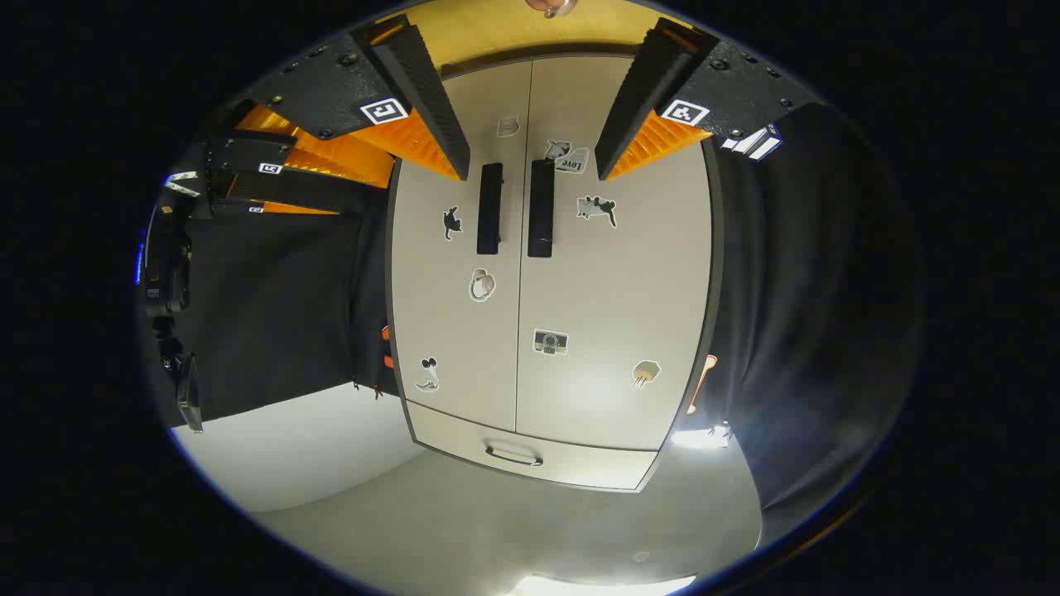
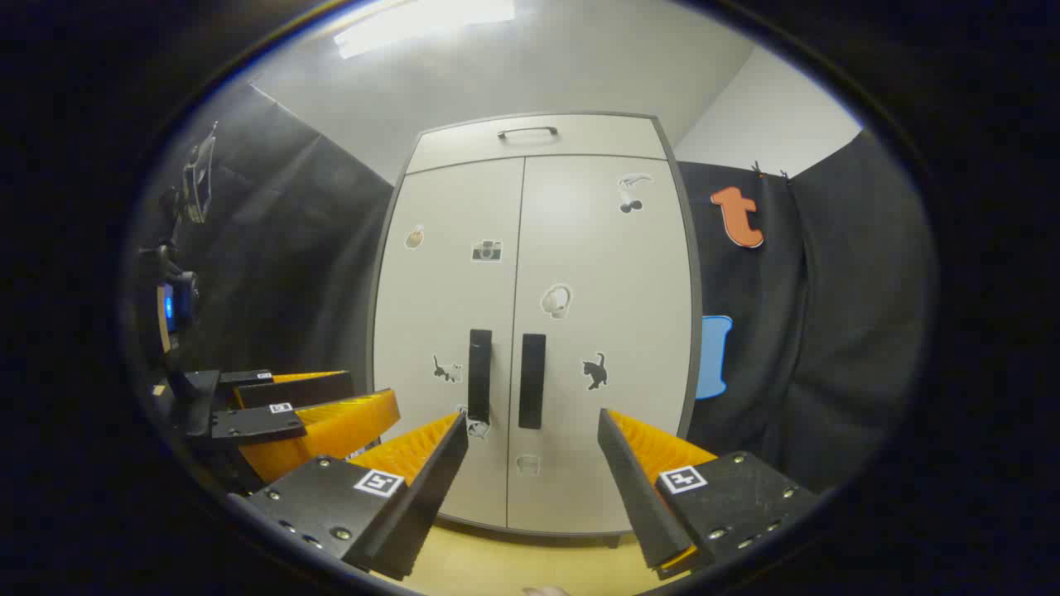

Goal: Open the right door of the double-door shoe cabinet with the right hand, and open the left door with the left hand.

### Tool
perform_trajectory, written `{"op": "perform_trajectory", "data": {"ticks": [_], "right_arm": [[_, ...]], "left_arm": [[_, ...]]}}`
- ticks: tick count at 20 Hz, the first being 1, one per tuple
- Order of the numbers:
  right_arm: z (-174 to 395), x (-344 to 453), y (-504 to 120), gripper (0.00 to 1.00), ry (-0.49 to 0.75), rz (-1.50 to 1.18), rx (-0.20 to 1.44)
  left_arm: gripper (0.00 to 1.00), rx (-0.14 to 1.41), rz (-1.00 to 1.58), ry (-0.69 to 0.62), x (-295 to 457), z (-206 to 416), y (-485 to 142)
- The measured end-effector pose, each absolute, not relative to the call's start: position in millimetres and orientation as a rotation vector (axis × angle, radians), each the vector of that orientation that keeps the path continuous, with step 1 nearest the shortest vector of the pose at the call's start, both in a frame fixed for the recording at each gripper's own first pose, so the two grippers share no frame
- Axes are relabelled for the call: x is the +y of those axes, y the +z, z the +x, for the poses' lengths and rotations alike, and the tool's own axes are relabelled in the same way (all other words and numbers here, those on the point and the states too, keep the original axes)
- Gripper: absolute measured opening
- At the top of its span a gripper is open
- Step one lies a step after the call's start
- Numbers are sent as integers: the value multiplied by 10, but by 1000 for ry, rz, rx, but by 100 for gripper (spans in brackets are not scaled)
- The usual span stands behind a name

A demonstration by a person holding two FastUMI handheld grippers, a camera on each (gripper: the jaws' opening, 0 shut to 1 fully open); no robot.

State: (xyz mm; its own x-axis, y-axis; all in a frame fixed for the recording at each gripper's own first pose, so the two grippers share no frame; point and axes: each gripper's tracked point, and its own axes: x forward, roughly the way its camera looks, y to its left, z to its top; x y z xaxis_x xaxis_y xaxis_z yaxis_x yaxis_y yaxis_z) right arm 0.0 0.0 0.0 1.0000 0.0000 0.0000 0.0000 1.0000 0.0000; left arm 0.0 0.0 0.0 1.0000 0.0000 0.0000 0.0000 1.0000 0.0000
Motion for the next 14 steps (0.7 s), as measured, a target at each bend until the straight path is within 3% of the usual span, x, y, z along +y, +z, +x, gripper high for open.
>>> {"op": "perform_trajectory", "data": {"ticks": [13, 14], "right_arm": [[60, 33, -59, 96, -31, -22, 18], [59, 37, -70, 96, -31, -20, 21]], "left_arm": [[95, 20, -7, 0, 152, 51, -88], [91, 22, -8, 3, 169, 51, -91]]}}
